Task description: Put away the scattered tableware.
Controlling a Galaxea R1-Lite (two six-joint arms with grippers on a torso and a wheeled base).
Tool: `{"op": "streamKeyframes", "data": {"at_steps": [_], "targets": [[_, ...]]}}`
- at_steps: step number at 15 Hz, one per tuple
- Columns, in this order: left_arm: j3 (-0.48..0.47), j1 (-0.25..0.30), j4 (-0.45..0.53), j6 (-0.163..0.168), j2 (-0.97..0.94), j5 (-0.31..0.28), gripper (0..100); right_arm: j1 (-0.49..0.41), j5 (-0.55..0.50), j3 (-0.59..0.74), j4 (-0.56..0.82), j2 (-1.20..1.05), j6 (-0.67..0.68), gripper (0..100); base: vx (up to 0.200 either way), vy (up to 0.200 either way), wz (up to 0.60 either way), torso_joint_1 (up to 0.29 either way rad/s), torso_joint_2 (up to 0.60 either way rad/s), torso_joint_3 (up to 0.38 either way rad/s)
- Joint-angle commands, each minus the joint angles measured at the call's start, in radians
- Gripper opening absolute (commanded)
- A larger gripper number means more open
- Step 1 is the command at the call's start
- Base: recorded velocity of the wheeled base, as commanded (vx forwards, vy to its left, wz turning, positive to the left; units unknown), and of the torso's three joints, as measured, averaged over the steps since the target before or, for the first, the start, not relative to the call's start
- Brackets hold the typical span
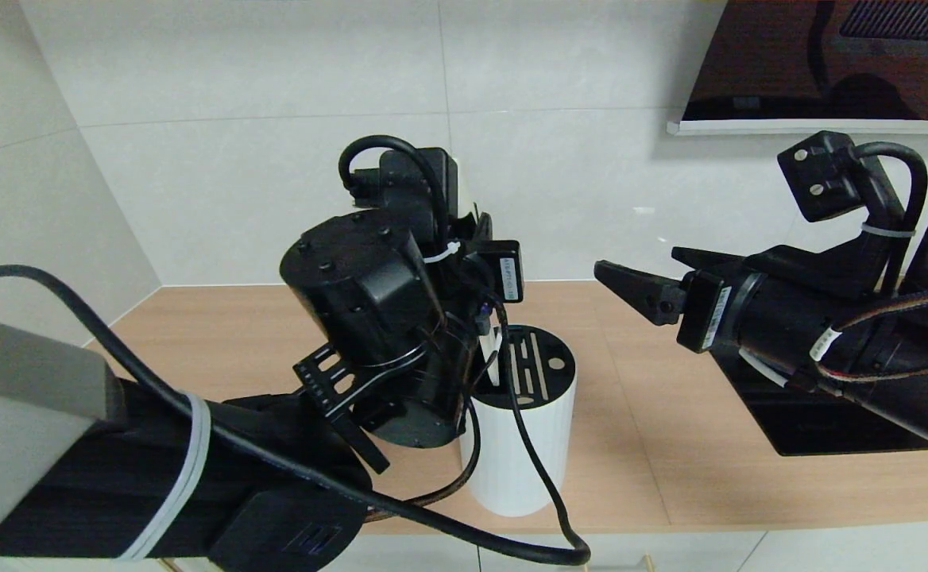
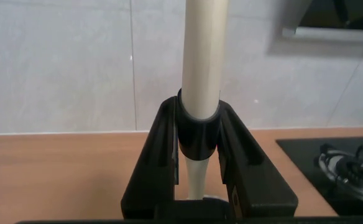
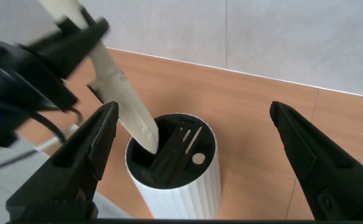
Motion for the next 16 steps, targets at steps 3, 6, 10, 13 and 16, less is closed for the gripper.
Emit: {"op": "streamKeyframes", "data": {"at_steps": [3,6,10,13,16], "targets": [[0.008,-0.029,0.001,-0.020,0.037,0.002,0,0.000,-0.002,0.000,0.000,0.001,0.000,100,0.000,0.000,0.00,0.000,0.00,0.000],[0.037,-0.035,0.001,-0.032,0.064,0.002,0,0.000,0.000,0.000,0.000,0.001,0.000,100,0.000,0.000,0.00,0.000,0.00,0.000],[0.061,-0.037,0.000,-0.044,0.118,0.002,0,-0.002,0.000,0.000,0.000,0.003,0.000,100,0.000,0.000,0.00,0.000,0.00,0.000],[0.063,-0.035,0.000,-0.063,0.162,0.003,0,-0.002,-0.002,0.002,0.000,0.007,0.000,100,0.000,0.000,0.00,0.000,0.00,0.000],[0.063,-0.029,0.001,-0.064,0.176,0.003,0,0.000,0.000,0.002,0.000,0.009,0.000,100,0.000,0.000,0.00,0.000,0.00,0.000]]}}
